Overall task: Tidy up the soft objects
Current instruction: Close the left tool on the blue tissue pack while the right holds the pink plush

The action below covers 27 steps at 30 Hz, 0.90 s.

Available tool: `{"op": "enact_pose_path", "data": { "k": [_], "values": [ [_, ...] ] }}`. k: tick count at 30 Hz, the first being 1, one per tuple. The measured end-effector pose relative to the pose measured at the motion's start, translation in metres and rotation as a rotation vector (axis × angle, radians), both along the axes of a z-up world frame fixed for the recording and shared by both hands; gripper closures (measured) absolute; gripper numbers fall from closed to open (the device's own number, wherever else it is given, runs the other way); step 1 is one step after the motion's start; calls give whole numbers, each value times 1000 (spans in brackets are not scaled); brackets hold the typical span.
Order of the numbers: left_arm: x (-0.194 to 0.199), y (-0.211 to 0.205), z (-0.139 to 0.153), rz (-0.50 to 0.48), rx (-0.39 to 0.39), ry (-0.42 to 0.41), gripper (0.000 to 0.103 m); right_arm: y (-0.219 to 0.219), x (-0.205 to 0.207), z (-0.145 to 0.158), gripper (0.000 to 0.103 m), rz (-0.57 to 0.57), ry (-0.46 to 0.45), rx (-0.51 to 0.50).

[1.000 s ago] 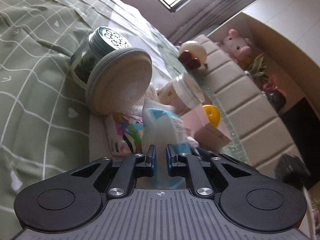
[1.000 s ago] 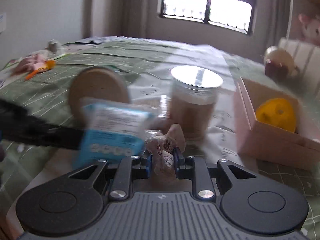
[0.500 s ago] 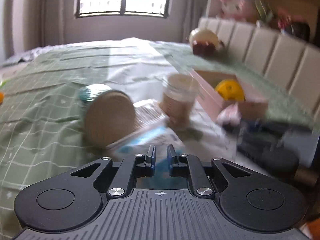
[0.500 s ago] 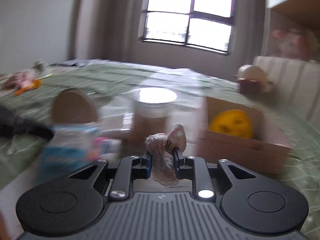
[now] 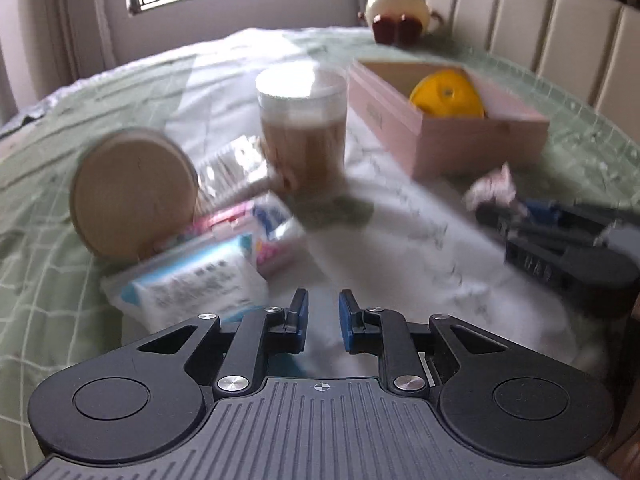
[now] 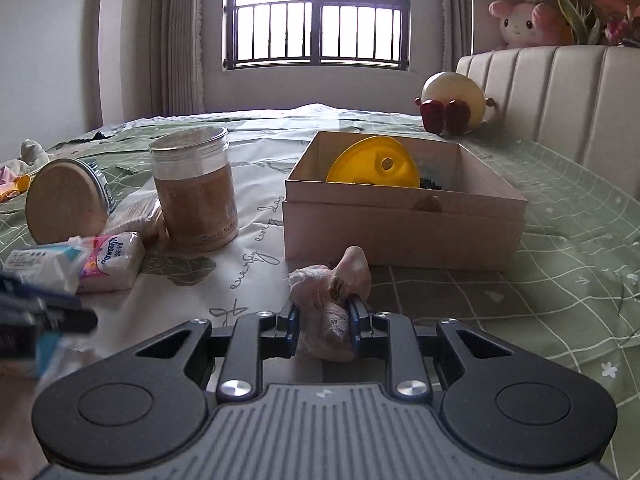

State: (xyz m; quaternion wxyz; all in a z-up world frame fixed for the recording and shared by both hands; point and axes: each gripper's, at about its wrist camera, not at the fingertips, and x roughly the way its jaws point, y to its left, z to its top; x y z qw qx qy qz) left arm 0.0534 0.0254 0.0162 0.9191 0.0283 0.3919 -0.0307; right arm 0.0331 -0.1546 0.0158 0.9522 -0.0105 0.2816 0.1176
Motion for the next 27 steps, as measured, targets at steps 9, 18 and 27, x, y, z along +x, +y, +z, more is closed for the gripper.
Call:
{"op": "enact_pose_path", "data": {
  "k": [9, 18, 27],
  "values": [
    [-28, 34, 3, -89, 33, -4, 83, 4, 3, -1, 79, -7, 11, -21],
    [-87, 65, 53, 41, 71, -193, 83, 10, 4, -3, 79, -10, 19, -60],
    [-61, 33, 17, 3, 174, -94, 58, 11, 3, -3, 79, -12, 17, -66]
  ]
}}
